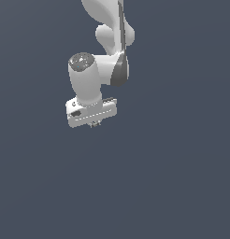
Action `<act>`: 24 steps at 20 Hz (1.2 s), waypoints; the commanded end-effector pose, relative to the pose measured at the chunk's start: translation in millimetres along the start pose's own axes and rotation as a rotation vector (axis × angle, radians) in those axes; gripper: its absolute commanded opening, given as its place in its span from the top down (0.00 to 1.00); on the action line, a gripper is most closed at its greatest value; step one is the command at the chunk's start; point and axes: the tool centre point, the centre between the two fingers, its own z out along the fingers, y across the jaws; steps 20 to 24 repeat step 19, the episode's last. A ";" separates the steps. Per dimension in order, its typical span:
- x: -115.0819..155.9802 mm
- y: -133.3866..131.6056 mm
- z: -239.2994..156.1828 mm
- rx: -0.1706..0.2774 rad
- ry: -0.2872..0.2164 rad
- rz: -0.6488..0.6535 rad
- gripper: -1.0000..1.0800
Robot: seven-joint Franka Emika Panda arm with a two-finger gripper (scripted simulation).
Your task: Pick up the object and move it to a goal position.
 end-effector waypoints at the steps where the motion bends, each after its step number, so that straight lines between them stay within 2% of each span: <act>1: -4.4 1.5 -24.3 0.001 0.000 0.000 1.00; 11: -12.5 7.6 -87.9 0.001 0.000 0.000 1.00; 24: -12.4 9.5 -96.0 0.001 0.000 0.000 1.00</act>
